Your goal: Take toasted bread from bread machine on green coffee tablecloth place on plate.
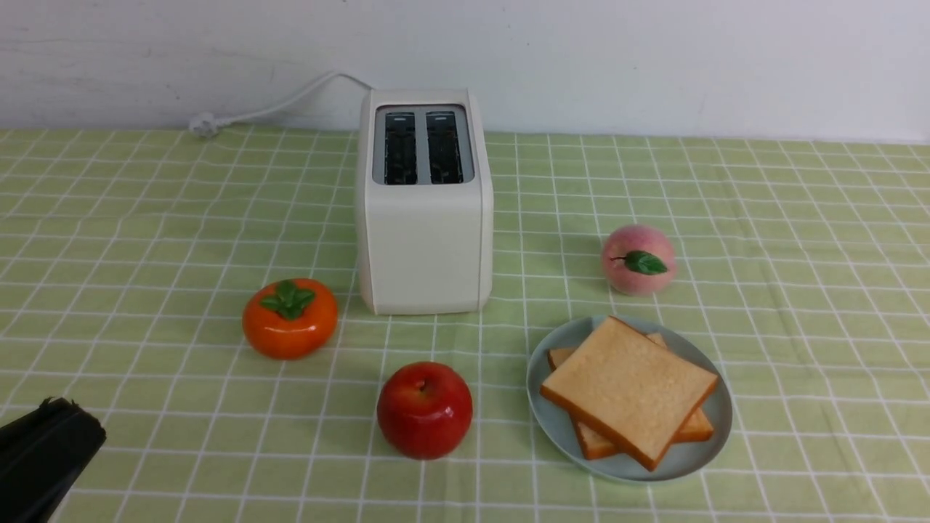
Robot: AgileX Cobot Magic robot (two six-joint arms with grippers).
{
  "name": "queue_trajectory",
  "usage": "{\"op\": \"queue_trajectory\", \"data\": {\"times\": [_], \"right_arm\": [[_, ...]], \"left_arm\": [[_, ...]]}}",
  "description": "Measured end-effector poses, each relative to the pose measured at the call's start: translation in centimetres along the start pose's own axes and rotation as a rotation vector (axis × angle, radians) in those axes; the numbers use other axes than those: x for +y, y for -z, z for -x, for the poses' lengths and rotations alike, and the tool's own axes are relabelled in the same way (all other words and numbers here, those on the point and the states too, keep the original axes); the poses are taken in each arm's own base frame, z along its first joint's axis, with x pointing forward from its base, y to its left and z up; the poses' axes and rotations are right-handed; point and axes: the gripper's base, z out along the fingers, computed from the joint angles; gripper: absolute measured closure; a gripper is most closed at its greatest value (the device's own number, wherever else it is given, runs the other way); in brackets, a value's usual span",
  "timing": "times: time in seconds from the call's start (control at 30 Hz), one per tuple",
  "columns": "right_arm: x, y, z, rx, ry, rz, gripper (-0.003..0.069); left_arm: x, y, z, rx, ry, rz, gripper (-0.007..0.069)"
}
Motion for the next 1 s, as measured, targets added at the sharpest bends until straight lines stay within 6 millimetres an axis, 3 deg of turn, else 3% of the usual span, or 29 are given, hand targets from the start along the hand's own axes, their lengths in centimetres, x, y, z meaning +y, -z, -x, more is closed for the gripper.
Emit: {"op": "queue_trajectory", "data": {"times": [1.0], "right_arm": [[0.01,0.02,0.01,0.003,-0.004,0.000,0.0658]], "left_arm": [[0.03,0.00,0.00,0.000,-0.001,0.003,0.0545]]}}
